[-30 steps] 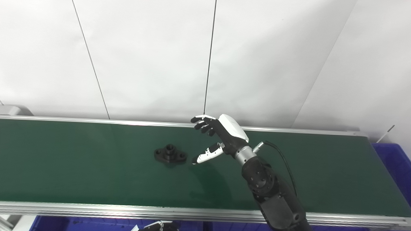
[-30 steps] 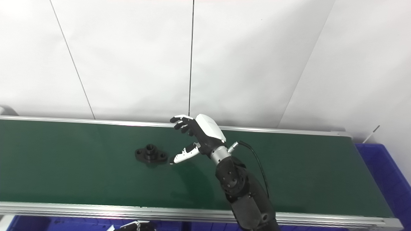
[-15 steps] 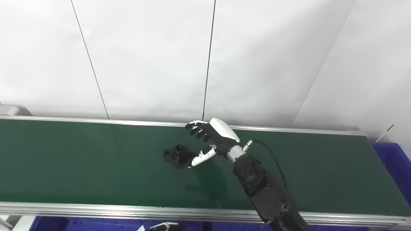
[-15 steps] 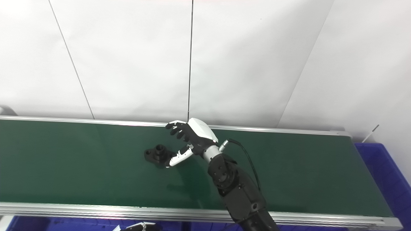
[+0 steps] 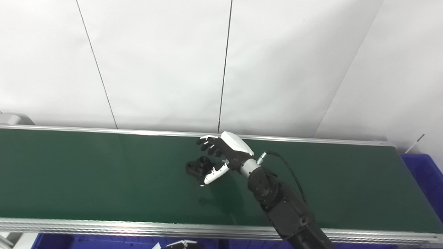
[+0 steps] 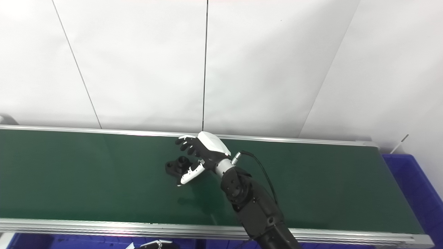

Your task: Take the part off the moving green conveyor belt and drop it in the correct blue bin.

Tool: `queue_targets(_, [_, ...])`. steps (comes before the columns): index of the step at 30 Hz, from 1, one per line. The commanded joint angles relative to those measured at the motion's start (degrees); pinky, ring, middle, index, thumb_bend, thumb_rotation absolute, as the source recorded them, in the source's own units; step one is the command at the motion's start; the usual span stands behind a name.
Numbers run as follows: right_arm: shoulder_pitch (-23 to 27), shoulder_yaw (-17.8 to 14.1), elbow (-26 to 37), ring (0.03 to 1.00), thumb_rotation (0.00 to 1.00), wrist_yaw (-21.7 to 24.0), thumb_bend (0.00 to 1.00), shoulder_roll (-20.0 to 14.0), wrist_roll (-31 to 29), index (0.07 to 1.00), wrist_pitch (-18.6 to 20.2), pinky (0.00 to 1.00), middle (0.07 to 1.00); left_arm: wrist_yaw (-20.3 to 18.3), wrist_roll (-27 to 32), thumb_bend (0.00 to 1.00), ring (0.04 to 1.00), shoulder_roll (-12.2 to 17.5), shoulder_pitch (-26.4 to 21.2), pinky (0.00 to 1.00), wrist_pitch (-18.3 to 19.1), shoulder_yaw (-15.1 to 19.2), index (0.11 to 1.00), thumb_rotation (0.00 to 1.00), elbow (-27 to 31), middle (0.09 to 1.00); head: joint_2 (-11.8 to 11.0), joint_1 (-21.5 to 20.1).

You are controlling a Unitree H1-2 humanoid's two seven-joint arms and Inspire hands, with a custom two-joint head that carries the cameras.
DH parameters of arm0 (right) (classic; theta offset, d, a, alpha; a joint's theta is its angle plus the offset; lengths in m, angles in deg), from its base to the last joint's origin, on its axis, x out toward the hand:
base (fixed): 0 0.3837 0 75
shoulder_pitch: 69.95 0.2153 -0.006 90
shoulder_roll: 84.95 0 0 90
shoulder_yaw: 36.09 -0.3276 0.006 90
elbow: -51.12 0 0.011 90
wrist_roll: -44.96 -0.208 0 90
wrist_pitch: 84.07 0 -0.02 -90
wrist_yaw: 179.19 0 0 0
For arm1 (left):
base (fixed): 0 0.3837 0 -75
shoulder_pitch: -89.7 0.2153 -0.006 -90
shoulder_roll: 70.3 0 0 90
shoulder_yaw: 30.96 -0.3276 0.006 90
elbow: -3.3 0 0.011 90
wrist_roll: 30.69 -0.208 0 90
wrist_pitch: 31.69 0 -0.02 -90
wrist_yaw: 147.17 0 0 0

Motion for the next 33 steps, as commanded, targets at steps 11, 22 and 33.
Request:
queue_targets(11, [2.86,3.88,-3.35,0.712,0.00,-1.64,0.84,-3.31,4.16,0.751,-2.30,0.67,0.751,1.46,-0.87,0.90,0.751,-0.16,-0.53,0.71,-1.97,-0.12,0.742,0.19,2.10,0.760,0.58,0.12])
queue_targets(22, [3.58,10.38,-1.60,0.516,0.00,-1.44,0.76,-8.15,12.07,0.725,-2.26,0.39,0.702,2.95,-1.84,0.91,0.761,-0.05,-0.45,0.76,-1.98,-0.43,0.741,0.19,2.92,0.755,1.68,-0.33])
queue_targets(33, [3.61,15.86,1.45,0.412,0.00,3.07,0.51,-10.78,17.23,0.487,-1.32,0.32,0.532,2.09,-0.57,0.91,0.743,-0.17,-0.42,0.71,-1.89,0.13,0.740,0.19,3.42,0.752,2.38,-0.50])
